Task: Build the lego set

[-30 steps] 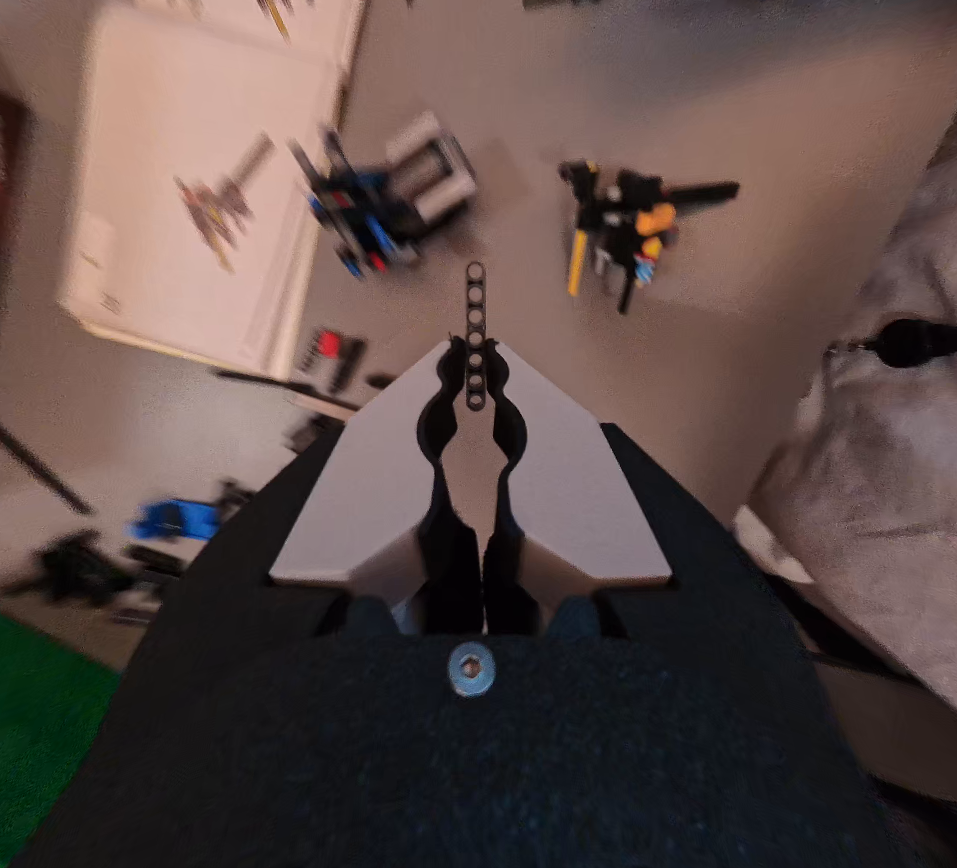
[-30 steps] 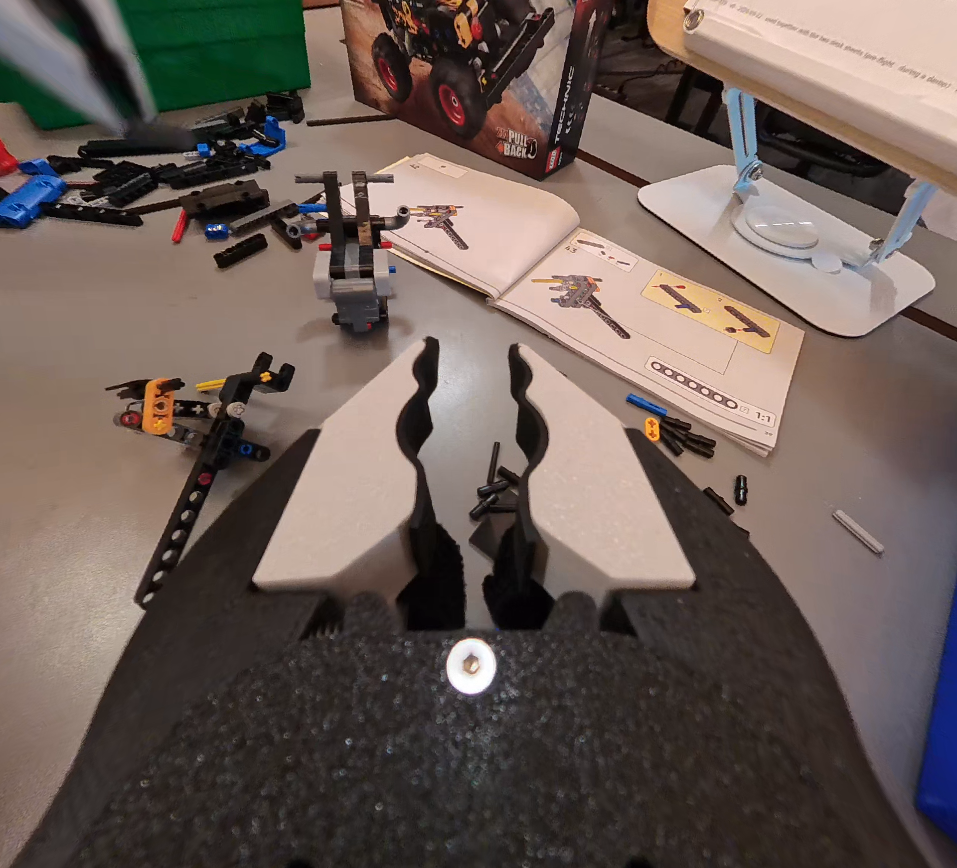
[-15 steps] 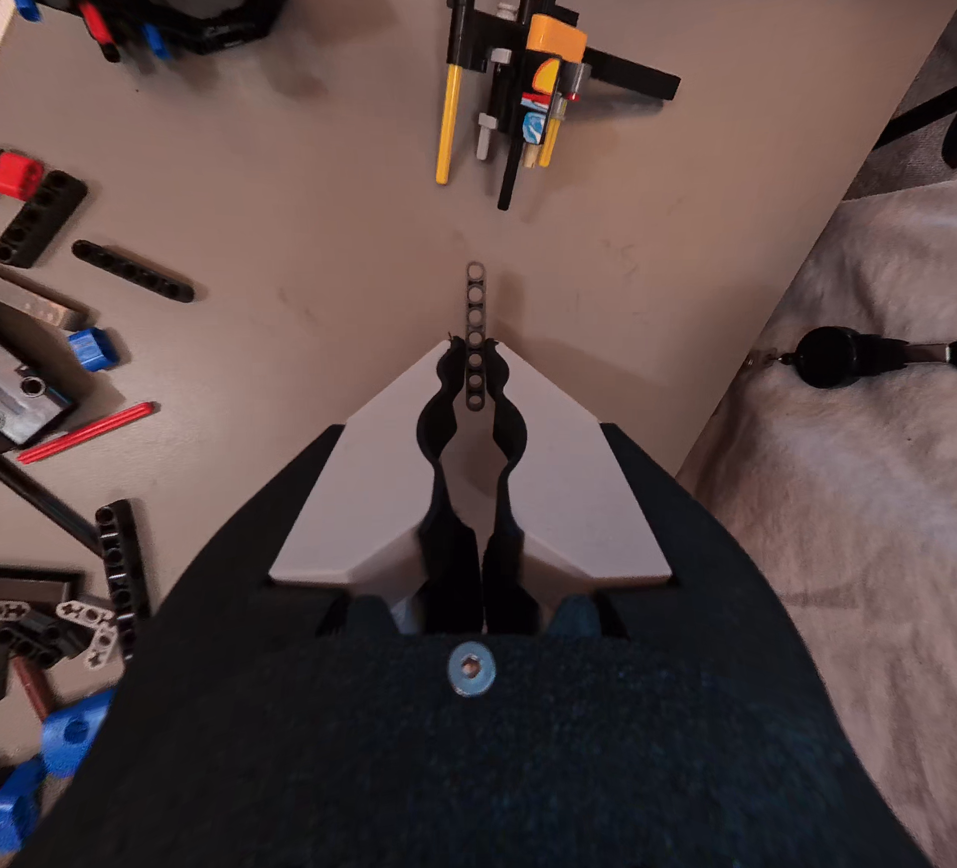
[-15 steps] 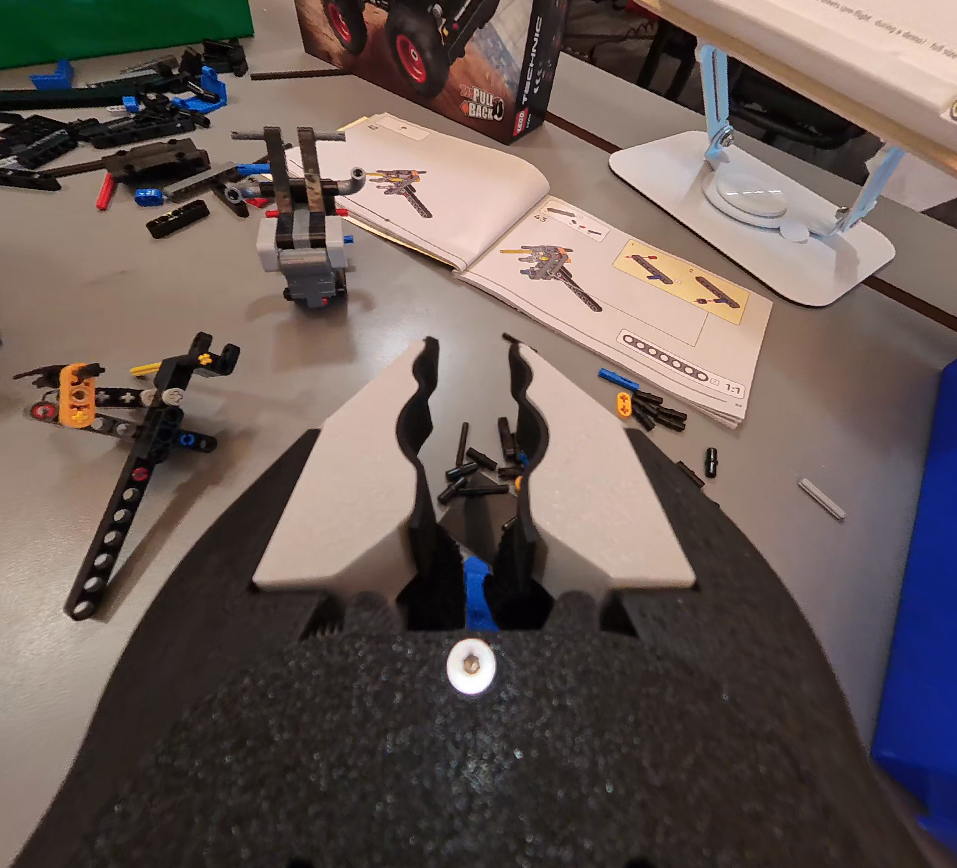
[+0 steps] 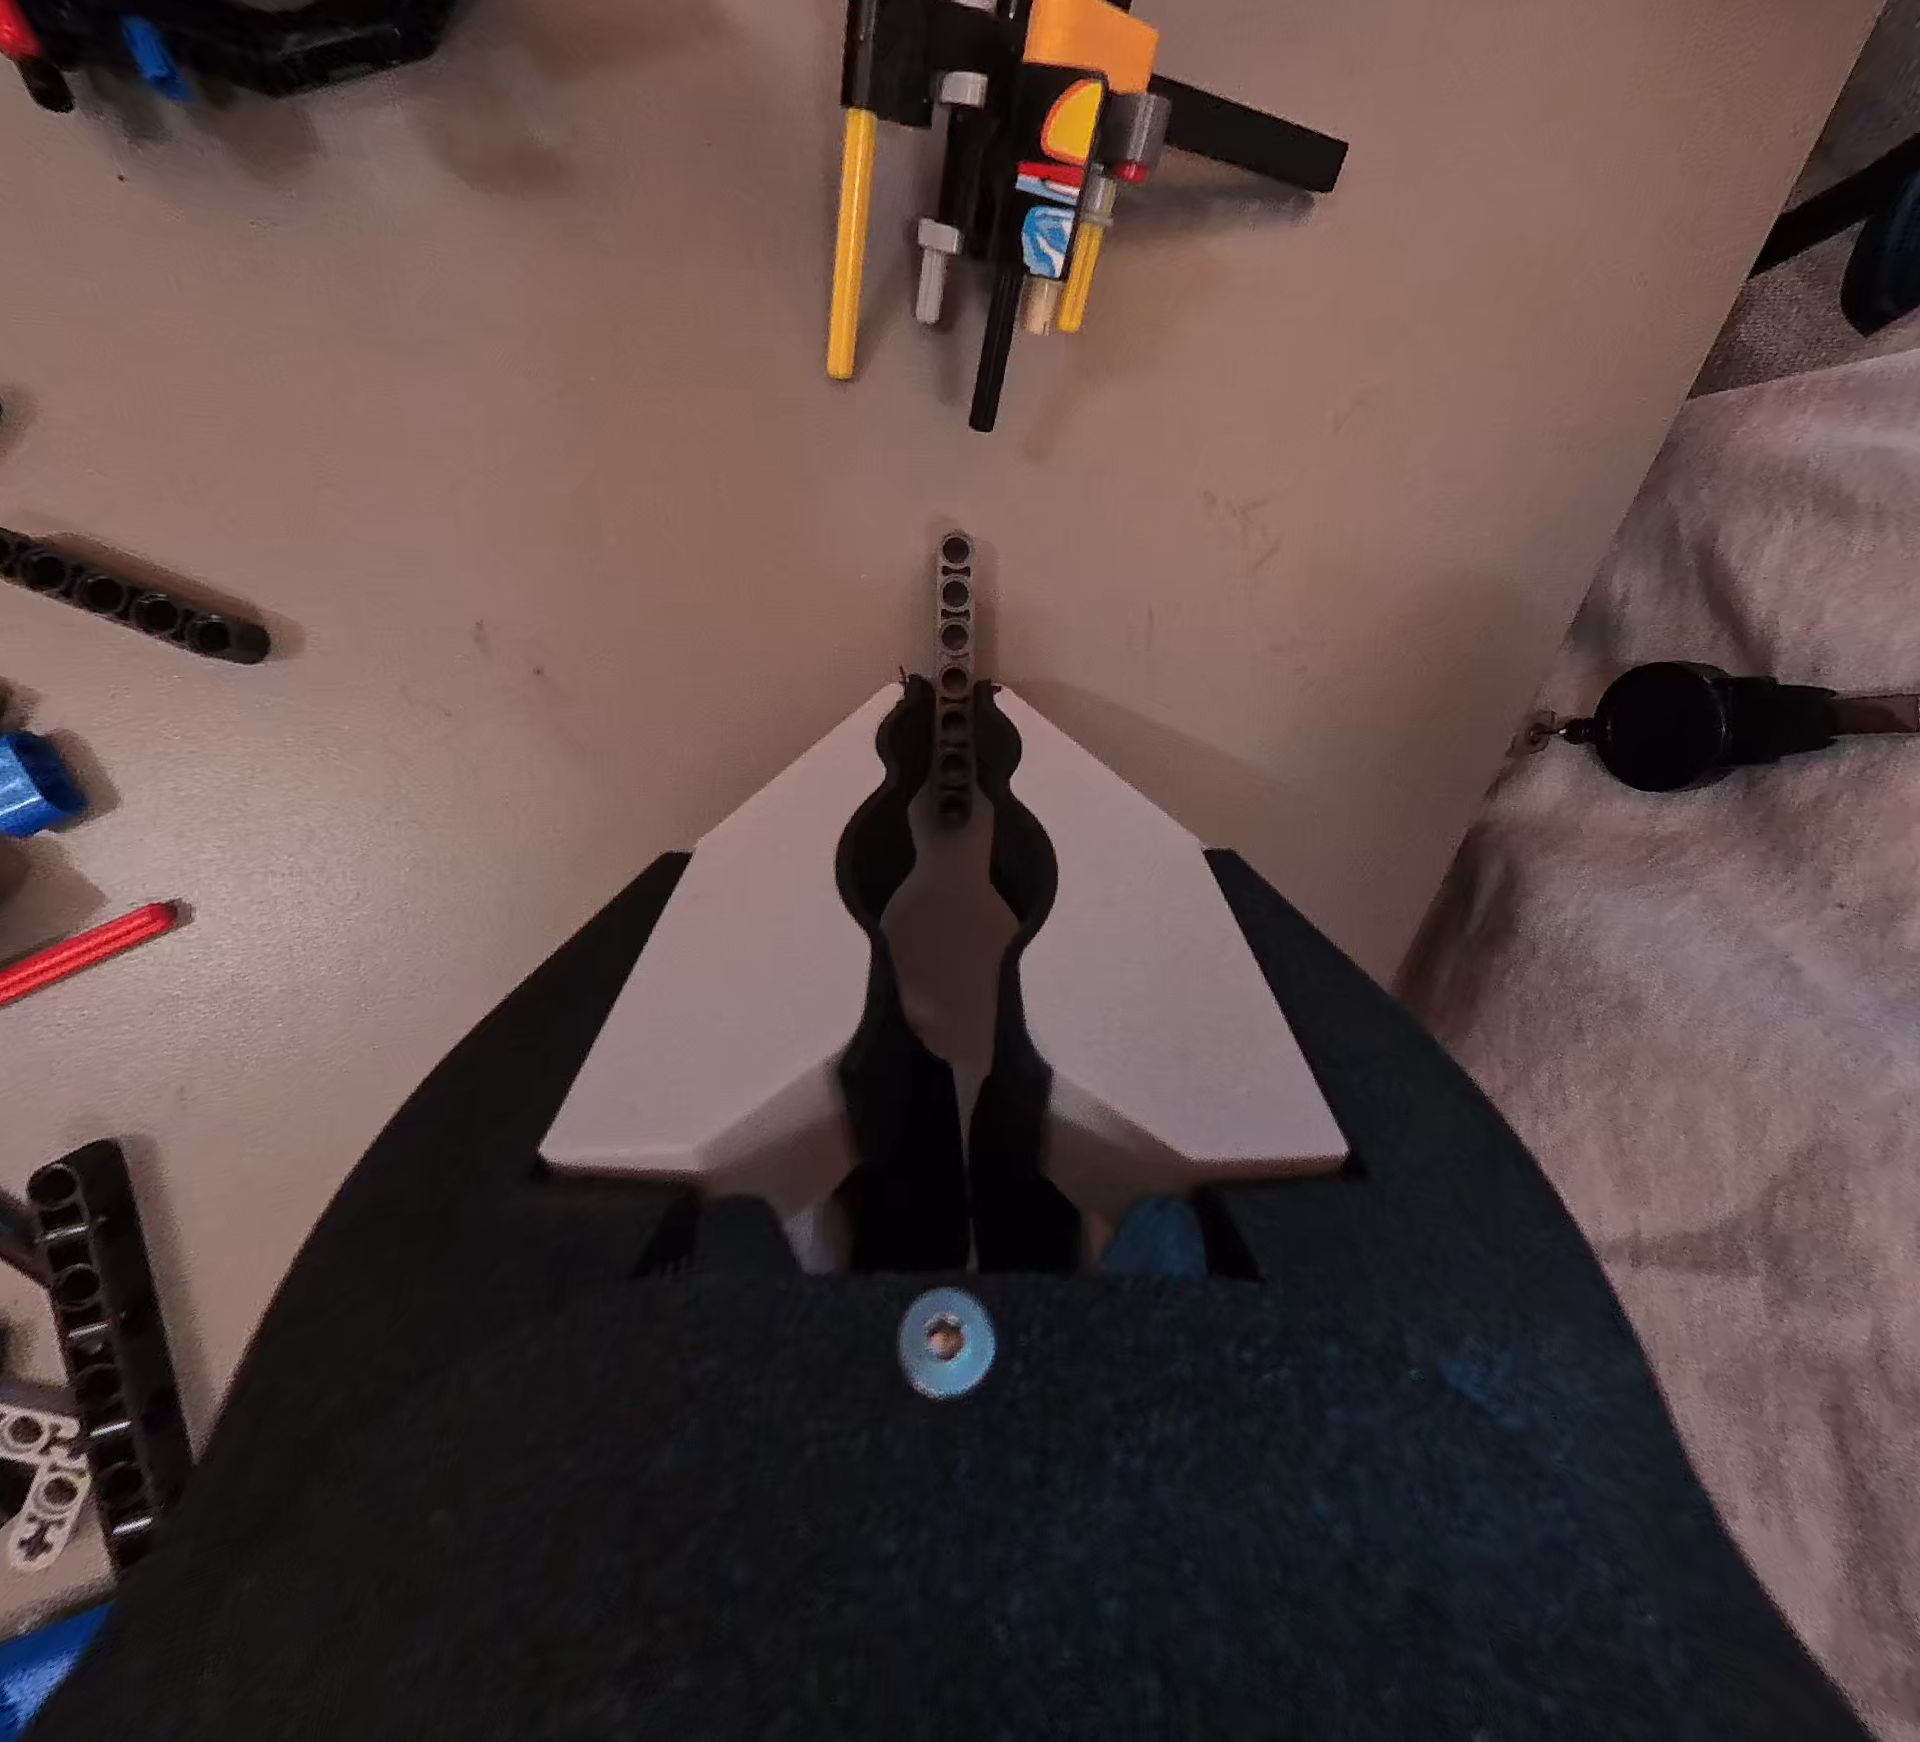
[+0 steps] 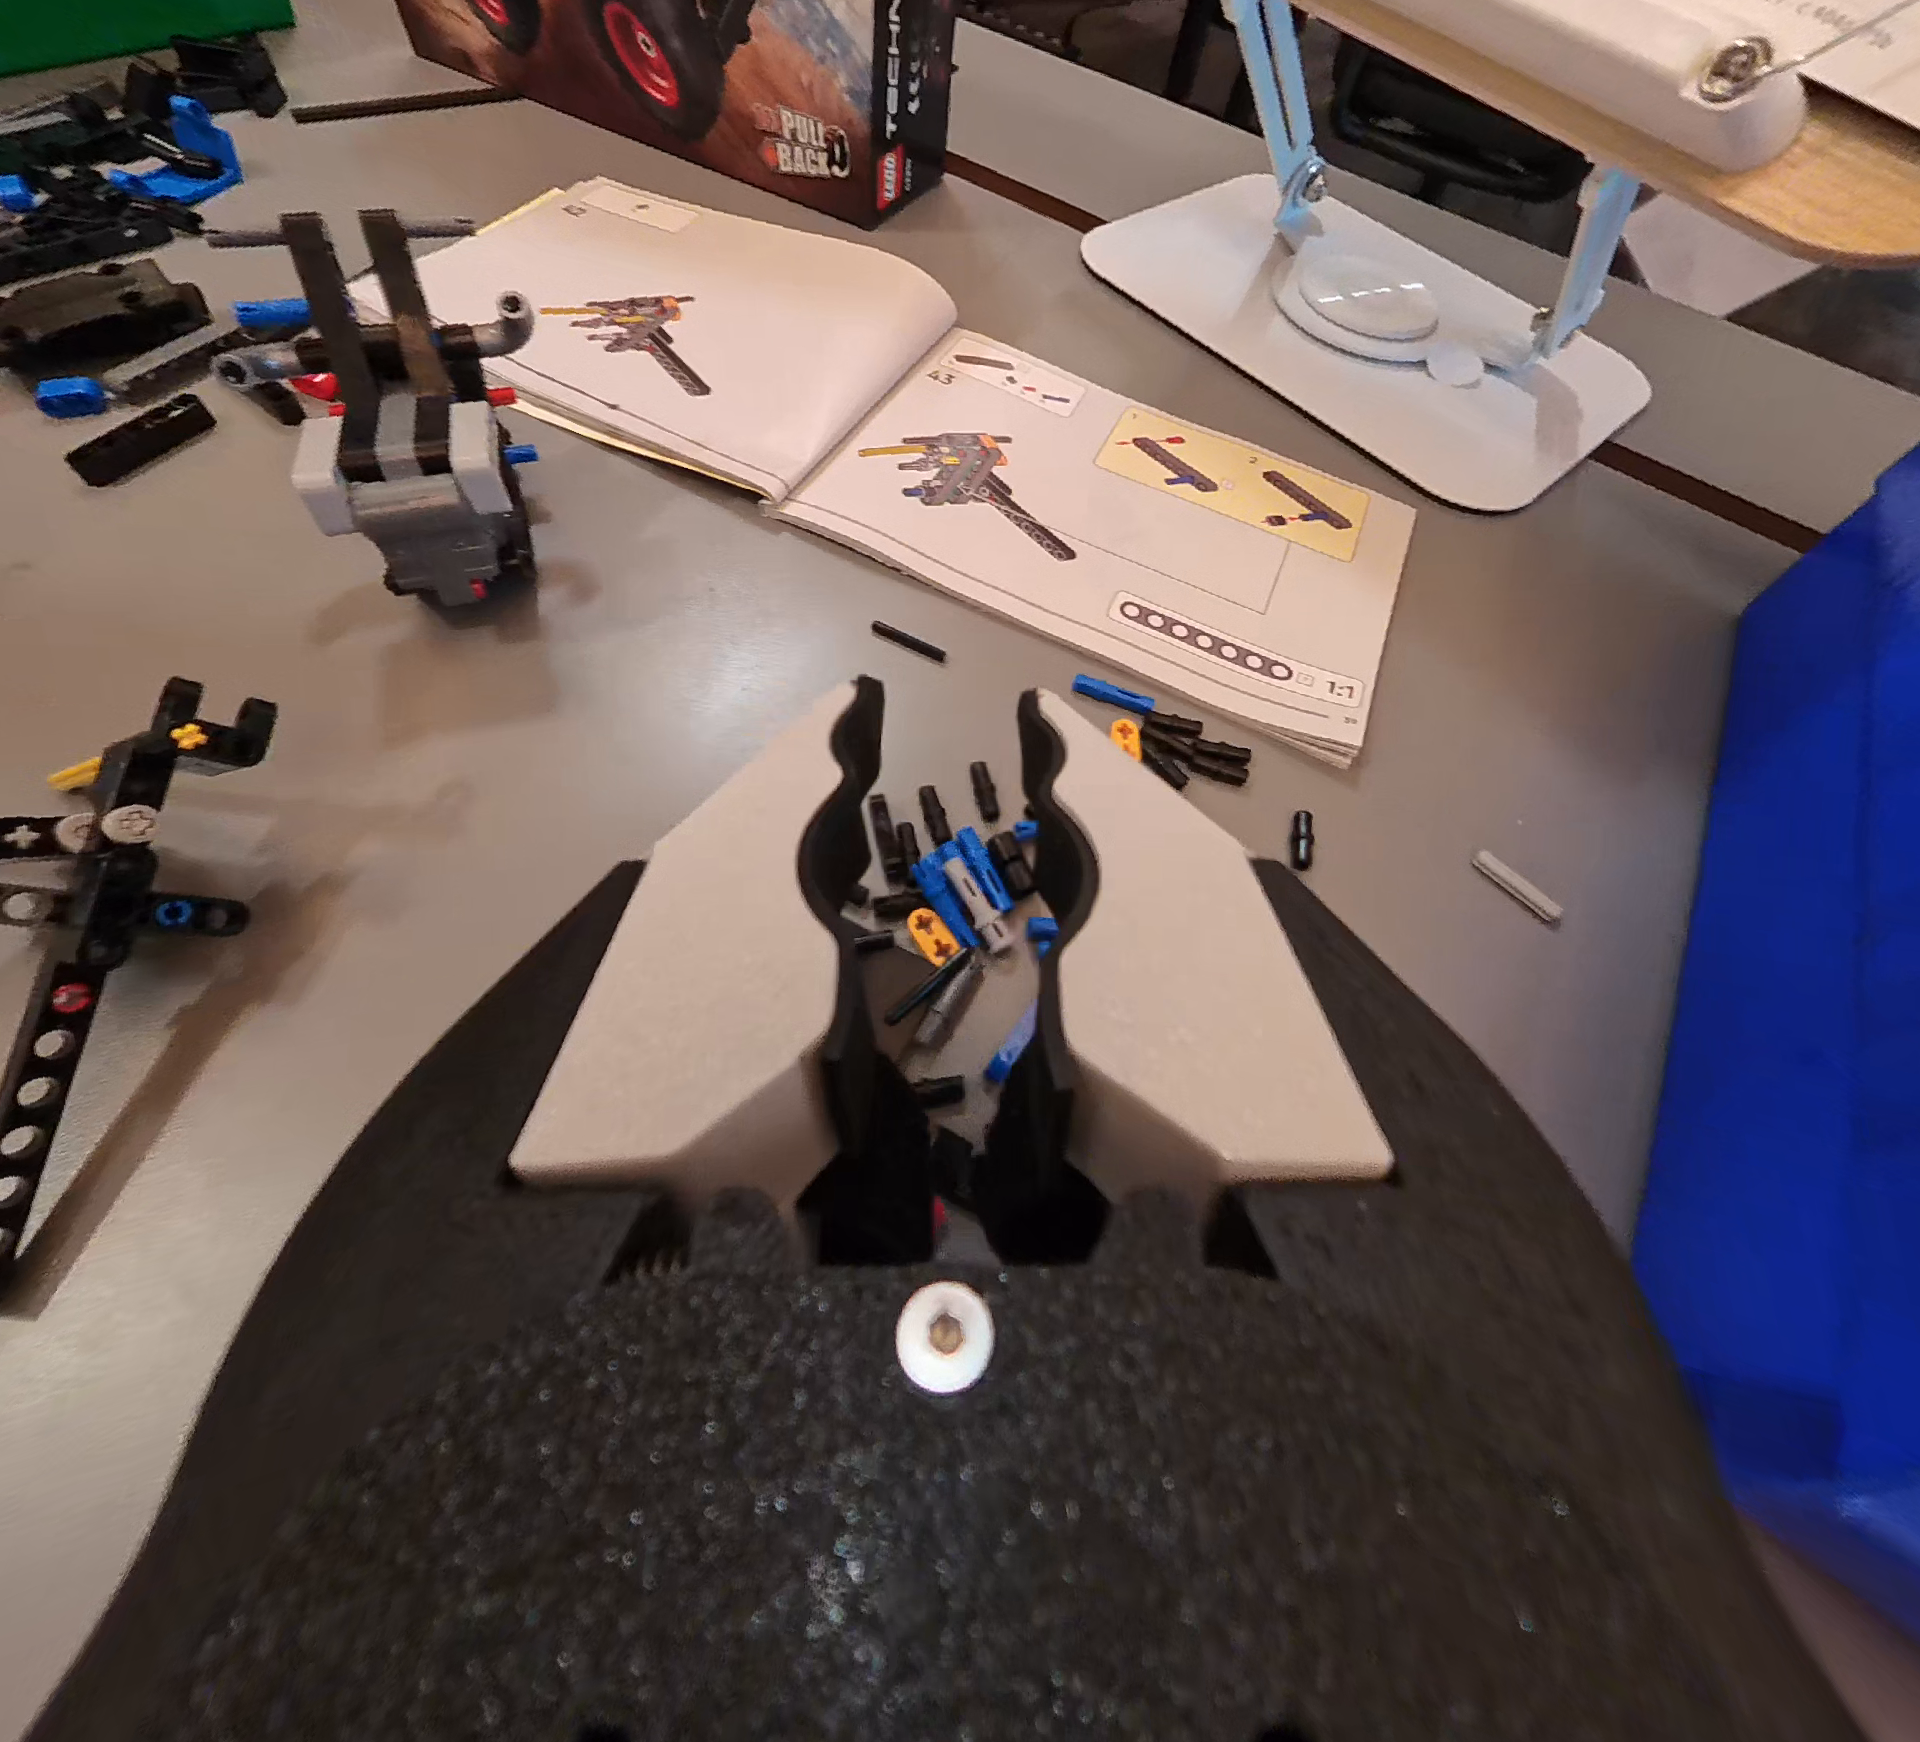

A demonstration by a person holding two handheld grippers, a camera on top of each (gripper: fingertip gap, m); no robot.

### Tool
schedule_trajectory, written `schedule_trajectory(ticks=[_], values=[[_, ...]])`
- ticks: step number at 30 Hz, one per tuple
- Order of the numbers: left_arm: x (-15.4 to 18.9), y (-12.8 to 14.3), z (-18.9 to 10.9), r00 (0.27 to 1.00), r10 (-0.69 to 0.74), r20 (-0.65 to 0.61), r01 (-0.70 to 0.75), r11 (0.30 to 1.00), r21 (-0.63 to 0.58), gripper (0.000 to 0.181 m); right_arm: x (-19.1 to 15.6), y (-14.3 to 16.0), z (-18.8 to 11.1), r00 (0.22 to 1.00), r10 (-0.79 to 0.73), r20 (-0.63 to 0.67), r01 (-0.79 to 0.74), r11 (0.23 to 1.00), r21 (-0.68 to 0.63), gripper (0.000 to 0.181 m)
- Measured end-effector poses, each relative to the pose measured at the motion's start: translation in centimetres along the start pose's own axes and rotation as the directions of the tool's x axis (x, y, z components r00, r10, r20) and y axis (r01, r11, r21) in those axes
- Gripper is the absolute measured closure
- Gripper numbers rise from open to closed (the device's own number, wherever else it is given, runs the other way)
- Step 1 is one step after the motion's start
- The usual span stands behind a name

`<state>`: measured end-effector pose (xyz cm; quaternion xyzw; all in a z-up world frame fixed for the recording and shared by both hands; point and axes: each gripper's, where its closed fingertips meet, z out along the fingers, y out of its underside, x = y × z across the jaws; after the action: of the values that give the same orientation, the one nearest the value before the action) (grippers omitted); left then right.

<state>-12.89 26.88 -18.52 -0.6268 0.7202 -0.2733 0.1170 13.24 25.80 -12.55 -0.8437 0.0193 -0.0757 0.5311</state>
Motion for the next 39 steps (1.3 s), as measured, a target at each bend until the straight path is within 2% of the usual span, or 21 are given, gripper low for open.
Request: schedule_trajectory(ticks=[1,5,8,11,14,16,19,21,23,26,30,34,39], values=[[0.0,0.0,0.0,1.0,0.005,0.0,-0.005,1.0,0.005,0.175,0.3,0.1,0.0,1.0,0.008,-0.006,-0.008,1.0,-0.004,0.156],[0.4,0.1,0.2,1.0,0.008,-0.02,-0.008,1.0,0.028,0.174,2.0,0.4,-0.6,0.998,0.033,-0.046,-0.034,0.999,-0.01,0.156],[0.2,-0.2,-0.2,0.996,-0.069,-0.059,0.075,0.993,0.096,0.153,4.0,0.6,-2.1,0.995,0.017,-0.101,-0.021,0.999,-0.034,0.155],[-0.5,-1.2,-1.7,0.979,-0.157,-0.127,0.184,0.953,0.241,0.148,6.9,1.3,-4.7,0.976,-0.013,-0.215,0.0,0.998,-0.058,0.156],[-1.4,-2.9,-4.6,0.968,-0.194,-0.16,0.246,0.855,0.456,0.149,7.9,3.1,-7.1,0.973,0.051,-0.224,-0.073,0.993,-0.092,0.156],[-2.8,-3.1,-5.9,0.977,-0.201,-0.071,0.207,0.816,0.539,0.15,7.6,4.7,-8.1,0.973,0.117,-0.2,-0.143,0.982,-0.124,0.155],[-4.5,-3.1,-6.7,0.978,-0.175,0.118,0.07,0.797,0.6,0.156,6.9,6.8,-8.9,0.968,0.169,-0.183,-0.199,0.967,-0.158,0.155],[-4.5,-3.9,-7.0,0.977,-0.15,0.154,0.021,0.78,0.626,0.16,5.9,7.3,-8.7,0.97,0.187,-0.156,-0.213,0.962,-0.171,0.154],[-4.2,-4.7,-6.7,0.981,-0.118,0.154,-0.007,0.772,0.636,0.161,4.1,6.4,-7.8,0.976,0.201,-0.084,-0.212,0.965,-0.157,0.155],[-4.3,-5.6,-6.1,0.985,-0.091,0.145,-0.021,0.775,0.631,0.161,1.7,5.0,-5.5,0.991,0.135,0.023,-0.129,0.976,-0.173,0.155],[-4.7,-6.4,-5.9,0.986,-0.07,0.154,-0.046,0.767,0.641,0.162,1.5,4.0,-3.1,0.989,0.097,0.114,-0.073,0.977,-0.198,0.158],[-5.5,-7.0,-6.0,0.979,-0.061,0.195,-0.083,0.754,0.651,0.164,4.0,4.8,-2.4,0.999,0.026,0.047,-0.013,0.966,-0.259,0.159],[-6.2,-8.0,-5.4,0.985,-0.038,0.168,-0.082,0.753,0.653,0.166,5.7,6.1,-2.8,0.997,0.073,-0.006,-0.071,0.957,-0.281,0.161]])
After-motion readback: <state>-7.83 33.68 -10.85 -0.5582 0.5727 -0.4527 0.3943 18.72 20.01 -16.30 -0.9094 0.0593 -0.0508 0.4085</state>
